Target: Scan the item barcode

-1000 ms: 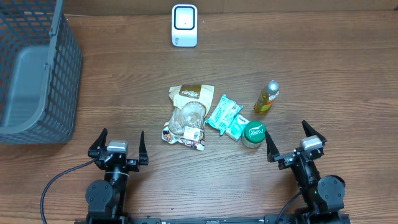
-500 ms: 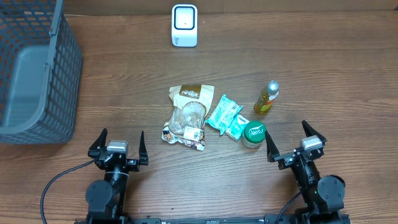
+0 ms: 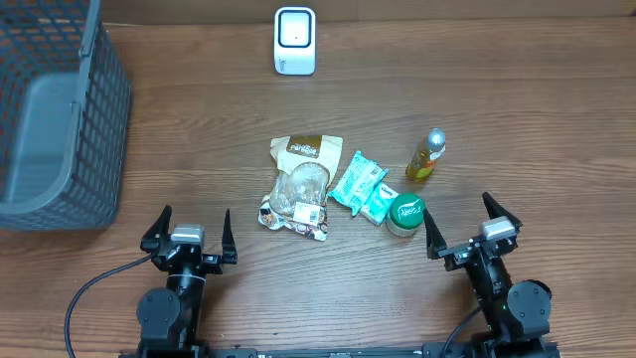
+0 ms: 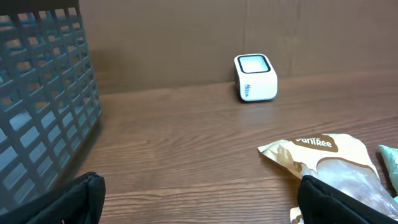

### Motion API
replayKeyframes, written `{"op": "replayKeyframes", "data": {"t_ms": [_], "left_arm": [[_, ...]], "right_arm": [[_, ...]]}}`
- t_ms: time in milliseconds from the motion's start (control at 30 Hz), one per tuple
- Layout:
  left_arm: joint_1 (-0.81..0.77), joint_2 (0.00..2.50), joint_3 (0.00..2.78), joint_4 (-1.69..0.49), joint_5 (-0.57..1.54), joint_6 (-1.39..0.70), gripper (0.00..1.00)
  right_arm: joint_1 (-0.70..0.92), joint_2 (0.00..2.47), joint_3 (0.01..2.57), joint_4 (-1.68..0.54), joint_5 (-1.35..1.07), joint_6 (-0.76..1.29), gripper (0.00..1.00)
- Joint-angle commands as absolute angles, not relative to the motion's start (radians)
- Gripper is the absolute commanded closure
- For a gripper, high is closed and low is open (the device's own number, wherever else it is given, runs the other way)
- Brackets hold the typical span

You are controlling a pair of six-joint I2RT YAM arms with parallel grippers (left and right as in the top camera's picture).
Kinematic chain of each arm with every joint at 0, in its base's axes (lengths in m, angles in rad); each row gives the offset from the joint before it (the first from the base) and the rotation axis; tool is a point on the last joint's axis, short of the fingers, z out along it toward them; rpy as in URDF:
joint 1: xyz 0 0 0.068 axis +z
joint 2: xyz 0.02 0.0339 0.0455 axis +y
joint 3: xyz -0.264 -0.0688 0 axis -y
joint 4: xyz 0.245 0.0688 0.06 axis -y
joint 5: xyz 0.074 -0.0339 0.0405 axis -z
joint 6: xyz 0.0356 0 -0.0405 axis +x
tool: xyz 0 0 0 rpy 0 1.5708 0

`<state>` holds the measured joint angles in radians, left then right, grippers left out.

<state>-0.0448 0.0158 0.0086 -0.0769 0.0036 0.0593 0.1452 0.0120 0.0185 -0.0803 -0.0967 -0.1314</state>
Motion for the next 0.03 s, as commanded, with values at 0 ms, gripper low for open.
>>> {"op": "replayKeyframes", "data": {"t_ms": [0], "left_arm": [[-0.039, 0.004, 0.005, -0.078, 0.015, 0.075, 0.00]], "right_arm": [[0.142, 0.003, 0.008, -0.076, -0.091, -0.129, 0.00]]}}
